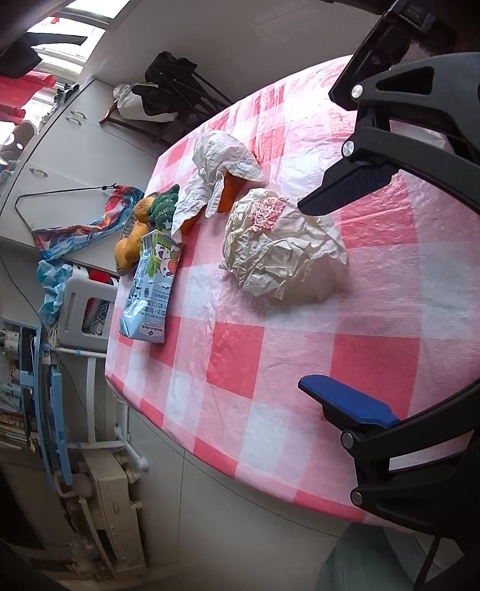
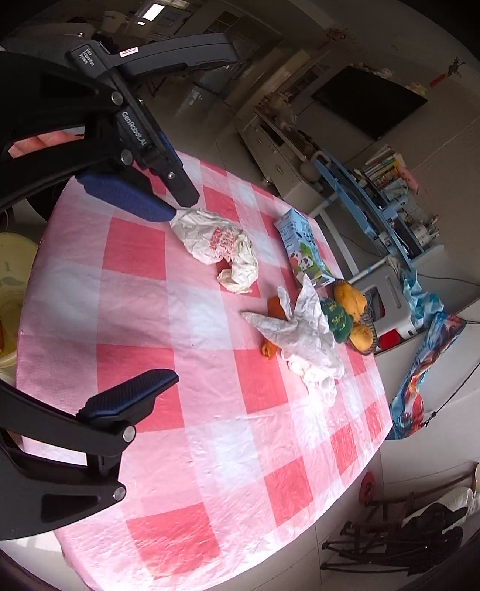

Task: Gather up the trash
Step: 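Move both grippers back over the table toward the white plastic bags, then lower the left gripper onto the crumpled white bag while the right reaches the white sheet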

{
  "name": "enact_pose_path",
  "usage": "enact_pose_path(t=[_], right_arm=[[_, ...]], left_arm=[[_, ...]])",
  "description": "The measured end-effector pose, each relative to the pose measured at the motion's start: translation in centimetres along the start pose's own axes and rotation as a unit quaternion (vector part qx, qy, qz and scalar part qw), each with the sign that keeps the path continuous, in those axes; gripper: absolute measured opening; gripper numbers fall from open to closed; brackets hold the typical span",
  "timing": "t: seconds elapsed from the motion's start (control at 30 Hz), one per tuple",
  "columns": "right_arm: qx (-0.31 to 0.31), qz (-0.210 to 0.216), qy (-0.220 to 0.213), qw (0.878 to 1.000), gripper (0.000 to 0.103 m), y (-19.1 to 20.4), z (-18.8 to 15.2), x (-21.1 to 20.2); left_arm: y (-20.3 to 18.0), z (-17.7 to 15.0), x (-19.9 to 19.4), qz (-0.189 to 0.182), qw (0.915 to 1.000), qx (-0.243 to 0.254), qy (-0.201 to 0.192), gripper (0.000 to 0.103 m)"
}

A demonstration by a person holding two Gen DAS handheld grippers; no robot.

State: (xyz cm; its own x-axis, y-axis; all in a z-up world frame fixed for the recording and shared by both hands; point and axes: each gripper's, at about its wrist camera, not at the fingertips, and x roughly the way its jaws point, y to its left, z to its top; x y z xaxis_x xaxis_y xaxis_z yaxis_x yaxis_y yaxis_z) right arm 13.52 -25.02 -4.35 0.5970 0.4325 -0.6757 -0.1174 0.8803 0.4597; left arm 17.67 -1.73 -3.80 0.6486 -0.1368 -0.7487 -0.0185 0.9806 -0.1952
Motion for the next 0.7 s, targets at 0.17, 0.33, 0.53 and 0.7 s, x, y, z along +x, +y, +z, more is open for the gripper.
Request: enact_pose_path(t=[0.17, 0.33, 0.53, 0.7], right_arm=[[0.008, -0.022, -0.004, 1.000, 0.078, -0.1, -0.1, 0.5], [-0.005, -0.043, 0.006, 0.999, 0.078, 0.4, -0.4, 0.9], [-0.015, -0.059, 0.016, 0.998, 0.078, 0.9, -0.8, 1.3], [-0.022, -0.066, 0.014, 0.997, 0.078, 1.1, -0.7, 0.8]], left_arm=[[0.0, -0.1, 1.5, -0.006, 0.9997, 0.005, 0.025, 0.073], [0.1, -0.1, 1.7, -0.020, 0.9992, 0.006, 0.033, 0.024], [0.3, -0.4, 1.6, -0.046, 0.9983, -0.013, 0.034, 0.001], [1.0, -0.2, 0.9, -0.057, 0.9976, -0.033, 0.023, 0.001]])
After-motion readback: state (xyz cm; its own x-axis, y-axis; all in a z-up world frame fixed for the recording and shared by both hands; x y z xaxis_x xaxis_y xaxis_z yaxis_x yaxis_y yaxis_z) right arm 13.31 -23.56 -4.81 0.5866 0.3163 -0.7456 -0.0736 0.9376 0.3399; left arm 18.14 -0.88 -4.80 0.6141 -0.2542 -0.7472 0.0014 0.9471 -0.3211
